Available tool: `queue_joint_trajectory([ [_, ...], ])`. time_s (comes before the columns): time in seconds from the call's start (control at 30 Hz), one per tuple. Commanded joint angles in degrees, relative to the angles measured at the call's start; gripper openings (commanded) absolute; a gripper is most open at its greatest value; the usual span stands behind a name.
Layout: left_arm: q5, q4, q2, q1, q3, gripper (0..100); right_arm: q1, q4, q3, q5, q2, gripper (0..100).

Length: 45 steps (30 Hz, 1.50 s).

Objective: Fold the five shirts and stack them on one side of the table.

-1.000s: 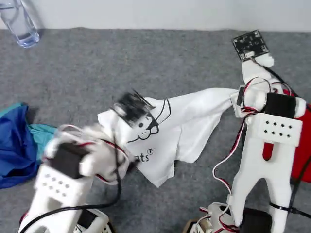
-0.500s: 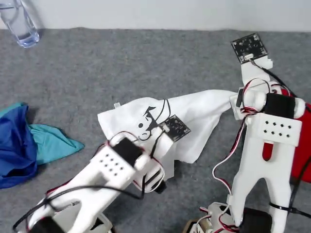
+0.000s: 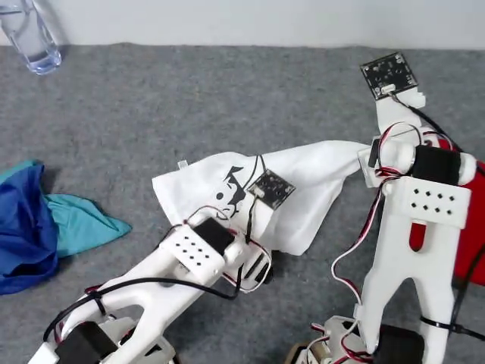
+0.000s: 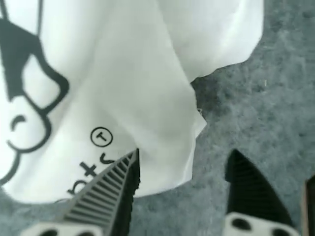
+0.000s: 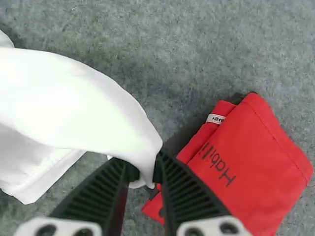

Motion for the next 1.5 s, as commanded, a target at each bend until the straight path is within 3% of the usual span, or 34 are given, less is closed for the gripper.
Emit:
queue_joint_trajectory([
  [0.0, -2.55, -5.98, 0.0, 0.09, 3.38, 13, 0.75, 0.48, -0.7, 0.18, -0.31, 0.8],
  [0.13, -7.74, -7.47, -0.44, -1.23, 5.32, 1, 0.75, 0.48, -0.88, 0.18, -0.31, 0.8],
  [0.33, -14.24, -1.32, -0.53, -10.46, 1.89, 1, 3.03, 0.48, -1.05, 0.53, -1.36, 0.8],
  [0.5, -27.34, 9.23, -0.53, -16.79, -4.88, 1, 4.7, 1.63, -0.7, 0.7, -5.14, 0.8],
  [0.67, -40.7, 20.13, -0.53, -21.54, -12.79, 1, 4.7, 9.1, -0.7, 5.19, -8.04, 0.8],
  [0.87, -56.97, 28.92, -0.53, -28.75, -21.67, 1, 4.62, 16.75, -0.62, 5.45, -11.74, 0.8],
  [1.1, -73.05, 39.47, -0.62, -29.45, -24.31, 1, 4.79, 22.81, -0.62, 8.97, -15.16, 0.9],
  [1.3, -73.76, 39.3, -5.98, -26.2, -19.65, 2, 6.64, 19.47, 0.26, 8.97, -13.23, 0.9],
  [1.47, -61.98, 39.3, -21.71, -20.57, -17.19, 16, 6.29, 14.2, 2.46, 8.53, -9.8, 0.9],
])
